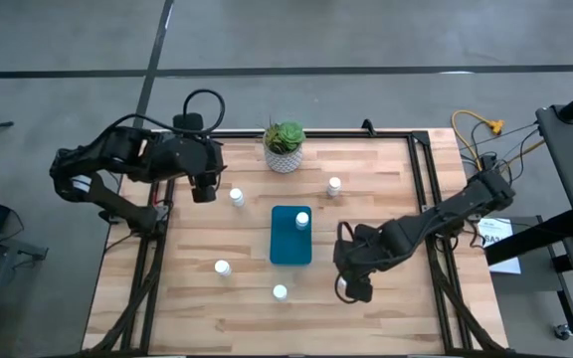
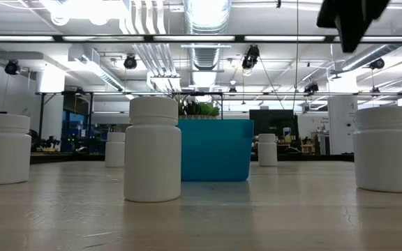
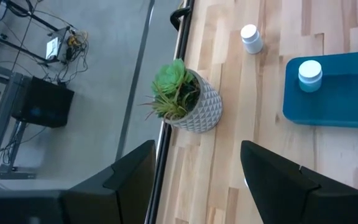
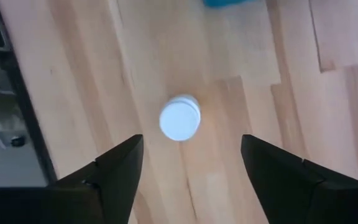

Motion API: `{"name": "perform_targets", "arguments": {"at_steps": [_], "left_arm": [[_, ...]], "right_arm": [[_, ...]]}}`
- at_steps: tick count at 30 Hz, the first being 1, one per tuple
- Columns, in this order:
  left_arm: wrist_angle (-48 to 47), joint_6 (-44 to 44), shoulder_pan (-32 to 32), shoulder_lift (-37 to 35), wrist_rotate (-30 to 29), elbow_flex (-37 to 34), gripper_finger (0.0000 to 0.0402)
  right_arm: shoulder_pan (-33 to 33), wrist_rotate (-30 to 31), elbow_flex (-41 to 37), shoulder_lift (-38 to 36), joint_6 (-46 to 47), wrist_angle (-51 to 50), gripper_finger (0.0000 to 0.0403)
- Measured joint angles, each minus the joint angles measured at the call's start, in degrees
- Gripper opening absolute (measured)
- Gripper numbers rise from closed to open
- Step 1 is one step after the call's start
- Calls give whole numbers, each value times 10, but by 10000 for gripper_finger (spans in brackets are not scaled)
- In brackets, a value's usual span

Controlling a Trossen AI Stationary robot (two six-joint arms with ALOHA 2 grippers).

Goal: Pick and place pill bottles into a basket
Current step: Put the white medicine bottle into the blue bin

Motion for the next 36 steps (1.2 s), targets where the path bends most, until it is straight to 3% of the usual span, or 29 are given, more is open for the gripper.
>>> {"name": "perform_targets", "arguments": {"at_steps": [11,36], "left_arm": [[0,-5,0,0,0,-28,219],[11,-4,0,-25,-1,-44,219]], "right_arm": [[1,-32,-96,-5,1,110,251],[1,-41,-123,67,-55,161,245]]}}
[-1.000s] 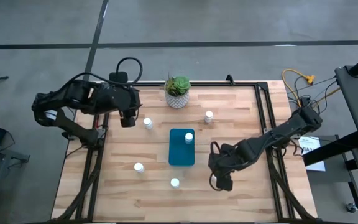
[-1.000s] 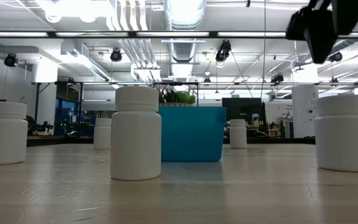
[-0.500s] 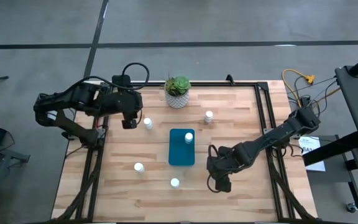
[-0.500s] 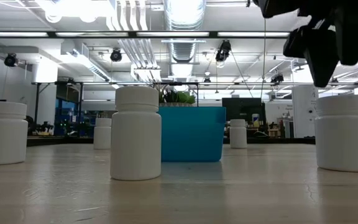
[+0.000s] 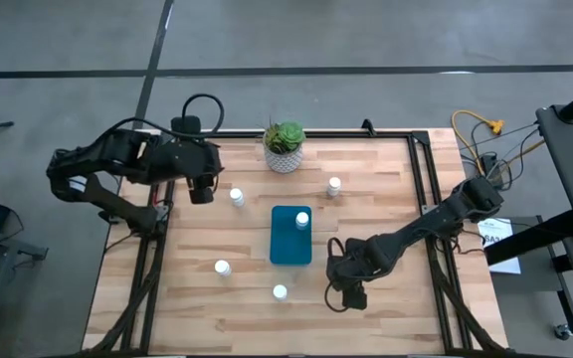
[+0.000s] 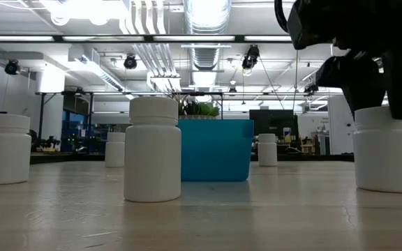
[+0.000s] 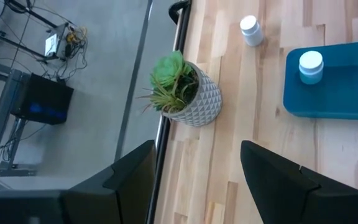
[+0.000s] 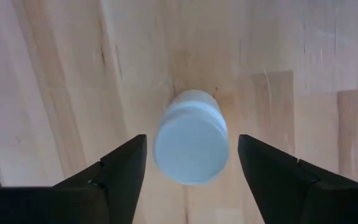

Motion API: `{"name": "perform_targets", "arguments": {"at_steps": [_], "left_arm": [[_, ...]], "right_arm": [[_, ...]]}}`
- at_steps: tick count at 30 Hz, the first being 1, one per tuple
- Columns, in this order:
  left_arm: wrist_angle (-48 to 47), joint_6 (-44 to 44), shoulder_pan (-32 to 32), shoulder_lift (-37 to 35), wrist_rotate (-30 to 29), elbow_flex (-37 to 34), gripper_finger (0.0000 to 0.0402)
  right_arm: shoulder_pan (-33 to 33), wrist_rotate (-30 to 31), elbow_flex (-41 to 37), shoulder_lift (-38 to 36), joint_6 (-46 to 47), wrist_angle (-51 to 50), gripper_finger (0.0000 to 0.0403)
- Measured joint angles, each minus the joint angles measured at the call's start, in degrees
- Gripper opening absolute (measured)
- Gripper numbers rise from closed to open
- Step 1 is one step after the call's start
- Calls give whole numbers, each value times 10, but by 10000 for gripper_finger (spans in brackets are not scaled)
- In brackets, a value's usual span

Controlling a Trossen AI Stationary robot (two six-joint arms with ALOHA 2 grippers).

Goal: Pick and place pill bottles into a basket
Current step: Put the white medicine bottle into the blue bin

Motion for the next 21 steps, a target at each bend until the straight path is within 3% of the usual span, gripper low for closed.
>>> {"name": "perform_targets", "arguments": {"at_steps": [15,21], "left_arm": [[0,0,0,-2,0,0,219],[0,0,0,-3,0,0,219]], "right_arm": [[-5,-15,-17,-2,15,45,215],[-6,-19,-17,-3,17,45,180]]}}
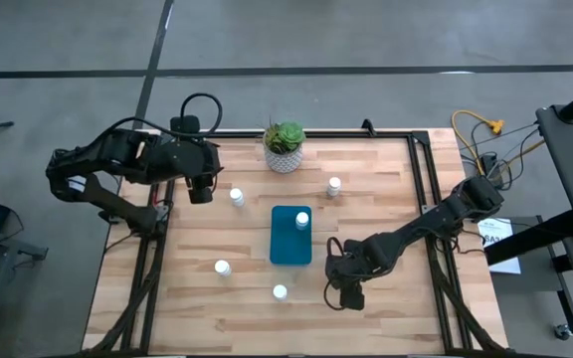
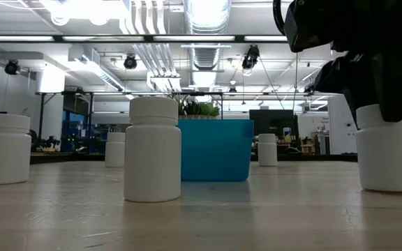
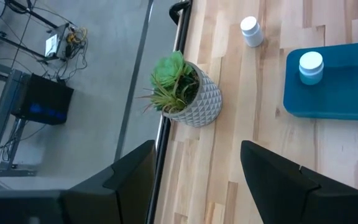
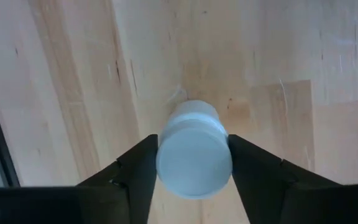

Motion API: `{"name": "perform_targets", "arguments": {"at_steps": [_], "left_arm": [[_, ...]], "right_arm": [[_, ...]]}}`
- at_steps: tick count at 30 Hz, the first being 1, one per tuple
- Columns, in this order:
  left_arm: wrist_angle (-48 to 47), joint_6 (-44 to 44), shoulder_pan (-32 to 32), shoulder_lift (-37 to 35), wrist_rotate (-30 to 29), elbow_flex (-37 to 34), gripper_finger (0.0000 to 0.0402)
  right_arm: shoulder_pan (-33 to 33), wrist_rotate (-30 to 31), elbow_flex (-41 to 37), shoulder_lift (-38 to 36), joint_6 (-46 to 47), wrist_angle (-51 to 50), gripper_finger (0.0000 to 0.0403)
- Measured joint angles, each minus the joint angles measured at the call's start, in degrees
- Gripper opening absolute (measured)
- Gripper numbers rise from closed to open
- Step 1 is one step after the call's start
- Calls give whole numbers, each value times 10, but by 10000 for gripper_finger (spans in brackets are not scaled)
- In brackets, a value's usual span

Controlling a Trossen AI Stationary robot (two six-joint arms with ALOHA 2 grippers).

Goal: Pick and place pill bottles into a basket
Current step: Put the white medicine bottle into the blue bin

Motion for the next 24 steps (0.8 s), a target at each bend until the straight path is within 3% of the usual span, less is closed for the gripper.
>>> {"name": "perform_targets", "arguments": {"at_steps": [4,15,24], "left_arm": [[0,0,0,0,0,0,219],[0,0,0,1,0,0,219],[0,-16,0,1,-8,0,219]], "right_arm": [[-2,-4,0,-1,2,0,149],[-38,-30,0,-13,-50,-11,149],[-99,-13,-1,-87,-142,-75,149]]}}
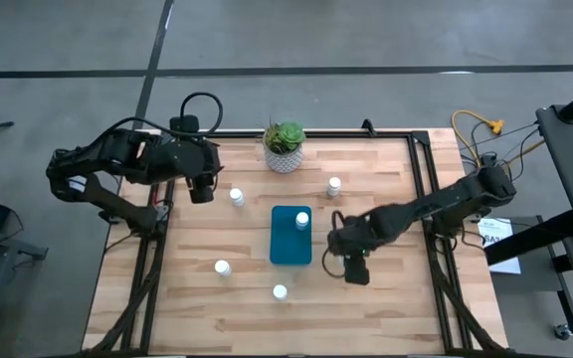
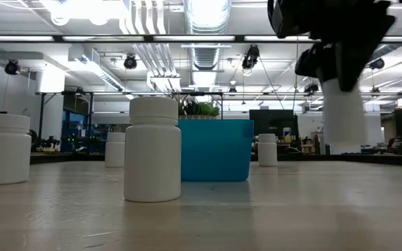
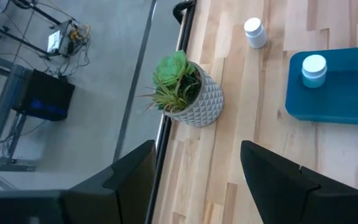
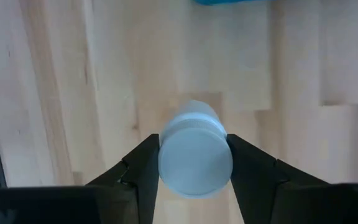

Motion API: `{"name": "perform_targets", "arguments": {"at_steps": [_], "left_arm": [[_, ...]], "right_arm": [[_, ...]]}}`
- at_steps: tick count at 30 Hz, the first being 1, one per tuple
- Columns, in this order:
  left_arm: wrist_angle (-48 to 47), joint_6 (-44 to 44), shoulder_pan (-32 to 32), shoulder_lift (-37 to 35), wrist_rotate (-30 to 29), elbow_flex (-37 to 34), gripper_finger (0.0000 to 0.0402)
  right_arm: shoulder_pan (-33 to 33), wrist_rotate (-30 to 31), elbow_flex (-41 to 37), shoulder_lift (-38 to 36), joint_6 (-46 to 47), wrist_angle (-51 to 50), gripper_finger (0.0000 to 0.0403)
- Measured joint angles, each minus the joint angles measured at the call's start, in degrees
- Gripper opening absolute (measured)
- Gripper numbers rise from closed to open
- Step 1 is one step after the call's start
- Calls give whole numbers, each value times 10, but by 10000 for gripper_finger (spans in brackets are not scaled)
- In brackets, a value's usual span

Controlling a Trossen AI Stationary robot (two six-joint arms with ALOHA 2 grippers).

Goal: Pick and place pill bottles into a basket
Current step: Put the white medicine bottle into the blue bin

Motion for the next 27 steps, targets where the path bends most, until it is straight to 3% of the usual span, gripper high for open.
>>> {"name": "perform_targets", "arguments": {"at_steps": [13,23,27], "left_arm": [[0,-61,0,0,-11,0,219],[2,-165,0,16,-25,0,219],[9,-166,0,30,-25,0,219]], "right_arm": [[-151,-43,15,-73,-141,-109,149],[-205,-40,118,-19,-253,-134,149],[-206,-28,172,25,-273,-146,149]]}}
